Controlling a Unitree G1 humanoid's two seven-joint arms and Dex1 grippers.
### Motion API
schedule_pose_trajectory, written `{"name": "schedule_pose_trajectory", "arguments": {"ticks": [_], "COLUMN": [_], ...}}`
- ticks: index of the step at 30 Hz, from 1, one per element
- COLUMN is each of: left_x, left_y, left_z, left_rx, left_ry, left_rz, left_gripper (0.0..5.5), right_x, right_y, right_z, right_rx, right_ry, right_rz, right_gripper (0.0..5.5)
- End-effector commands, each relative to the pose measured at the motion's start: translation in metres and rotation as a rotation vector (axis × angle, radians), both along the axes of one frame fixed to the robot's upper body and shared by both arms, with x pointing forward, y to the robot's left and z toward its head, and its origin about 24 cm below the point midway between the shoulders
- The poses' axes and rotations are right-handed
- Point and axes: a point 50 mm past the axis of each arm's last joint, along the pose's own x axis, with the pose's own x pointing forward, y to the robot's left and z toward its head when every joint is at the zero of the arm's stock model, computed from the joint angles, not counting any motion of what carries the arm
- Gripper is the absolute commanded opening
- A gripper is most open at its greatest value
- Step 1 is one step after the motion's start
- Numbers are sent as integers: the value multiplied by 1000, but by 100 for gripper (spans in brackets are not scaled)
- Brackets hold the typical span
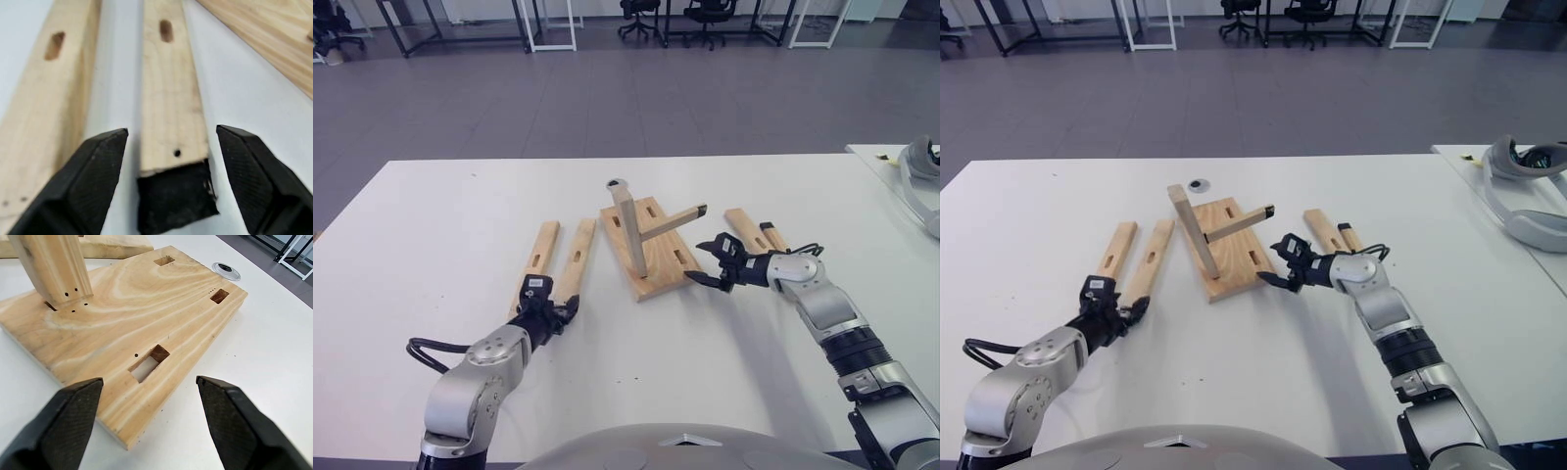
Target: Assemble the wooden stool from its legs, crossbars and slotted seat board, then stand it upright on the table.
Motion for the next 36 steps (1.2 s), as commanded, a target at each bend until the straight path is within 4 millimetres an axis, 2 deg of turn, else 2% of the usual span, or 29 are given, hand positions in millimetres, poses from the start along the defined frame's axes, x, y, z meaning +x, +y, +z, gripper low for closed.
{"name": "schedule_pose_trajectory", "arguments": {"ticks": [1,4,11,16,19,23,26,28,31,36], "left_x": [-3,-2,-3,0,13,31,35,32,20,-13], "left_y": [1,2,4,3,9,28,39,34,19,1], "left_z": [-4,-4,-5,2,26,77,96,91,77,47], "left_rx": [8,27,64,47,42,91,125,114,75,44], "left_ry": [15,14,12,-56,-220,-470,-537,-506,-438,-307], "left_rz": [-17,-9,4,10,-1,-7,-4,-32,-74,-76], "left_gripper": [333,333,215,208,208,208,208,208,208,208], "right_x": [-17,-17,-16,-12,3,38,59,62,58,49], "right_y": [-2,-1,-3,-9,-24,-46,-62,-62,-56,-51], "right_z": [-32,-33,-30,-16,1,40,69,73,62,53], "right_rx": [-82,-81,-71,43,148,331,433,422,373,329], "right_ry": [132,135,132,112,43,-126,-228,-243,-225,-187], "right_rz": [0,0,-14,-115,-303,-572,-712,-706,-659,-586], "right_gripper": [357,357,357,357,357,357,357,357,357,357]}}
